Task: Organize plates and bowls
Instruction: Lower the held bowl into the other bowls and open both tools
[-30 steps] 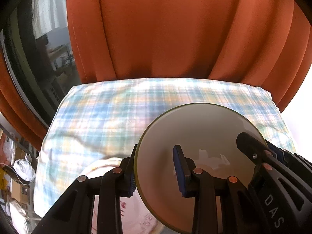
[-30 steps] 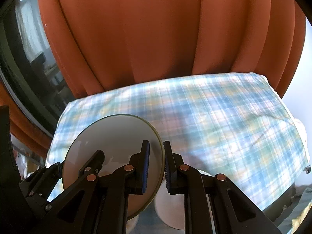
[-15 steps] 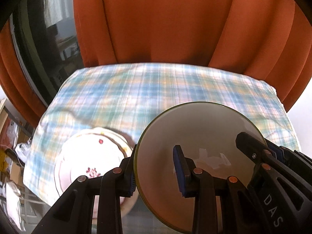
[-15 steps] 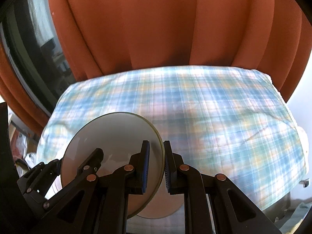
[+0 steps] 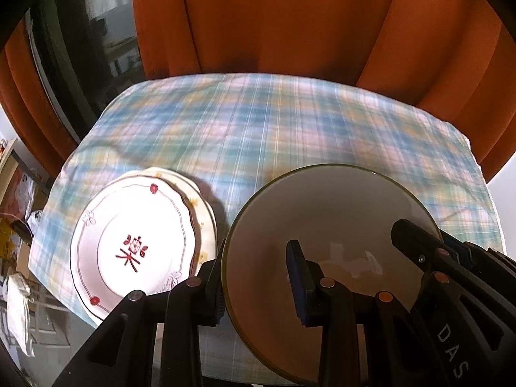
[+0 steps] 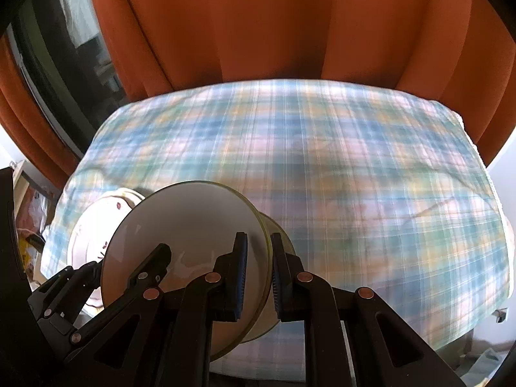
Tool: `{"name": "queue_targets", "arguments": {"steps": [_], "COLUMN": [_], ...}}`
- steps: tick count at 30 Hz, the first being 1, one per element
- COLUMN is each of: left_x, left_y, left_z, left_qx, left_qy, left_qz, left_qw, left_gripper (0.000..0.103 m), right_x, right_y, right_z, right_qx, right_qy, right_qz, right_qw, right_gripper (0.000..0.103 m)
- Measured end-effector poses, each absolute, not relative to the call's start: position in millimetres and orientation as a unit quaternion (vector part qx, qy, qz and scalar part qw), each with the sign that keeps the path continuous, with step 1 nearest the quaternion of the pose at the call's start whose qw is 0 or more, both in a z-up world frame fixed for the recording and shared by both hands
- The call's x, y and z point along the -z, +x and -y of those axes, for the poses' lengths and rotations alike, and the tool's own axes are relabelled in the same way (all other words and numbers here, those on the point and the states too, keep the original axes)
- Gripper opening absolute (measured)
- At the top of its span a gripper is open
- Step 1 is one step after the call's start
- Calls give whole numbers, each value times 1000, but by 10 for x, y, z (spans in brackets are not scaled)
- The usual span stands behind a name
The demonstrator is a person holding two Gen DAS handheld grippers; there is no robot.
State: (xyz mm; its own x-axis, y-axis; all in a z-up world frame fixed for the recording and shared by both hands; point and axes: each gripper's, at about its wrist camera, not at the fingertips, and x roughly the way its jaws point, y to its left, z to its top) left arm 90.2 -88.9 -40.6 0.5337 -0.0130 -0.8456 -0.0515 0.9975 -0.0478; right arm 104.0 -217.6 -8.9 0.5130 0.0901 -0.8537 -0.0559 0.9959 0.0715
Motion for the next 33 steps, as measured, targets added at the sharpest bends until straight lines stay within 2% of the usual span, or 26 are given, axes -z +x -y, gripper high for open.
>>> {"name": "queue_targets", "arguments": {"steps": [18,27,31,33], "left_x": [662,733,768,759], "left_y": [960,976,970,958], "left_z": [1010,1028,990,993], "left_qx": [-10,-13,0,7], "left_qy": [-32,-23,-39,-38], "left_qz": [-516,-521,-532,-532], "left_qw": [856,853,846,846], "left_gripper": [31,31,31,33], "right_x": [362,379,379,375], "right_y": [1123,1077,1052,1037], "right_z": [2225,2286,2264,2253], "right_qx": [-39,-49,-47,-41], "right_qy": [-9,0,4,6], "right_qz": [-514,-496,-486,-482], "right_qw": [857,867,873,875], "right_gripper": [17,17,20,20]}}
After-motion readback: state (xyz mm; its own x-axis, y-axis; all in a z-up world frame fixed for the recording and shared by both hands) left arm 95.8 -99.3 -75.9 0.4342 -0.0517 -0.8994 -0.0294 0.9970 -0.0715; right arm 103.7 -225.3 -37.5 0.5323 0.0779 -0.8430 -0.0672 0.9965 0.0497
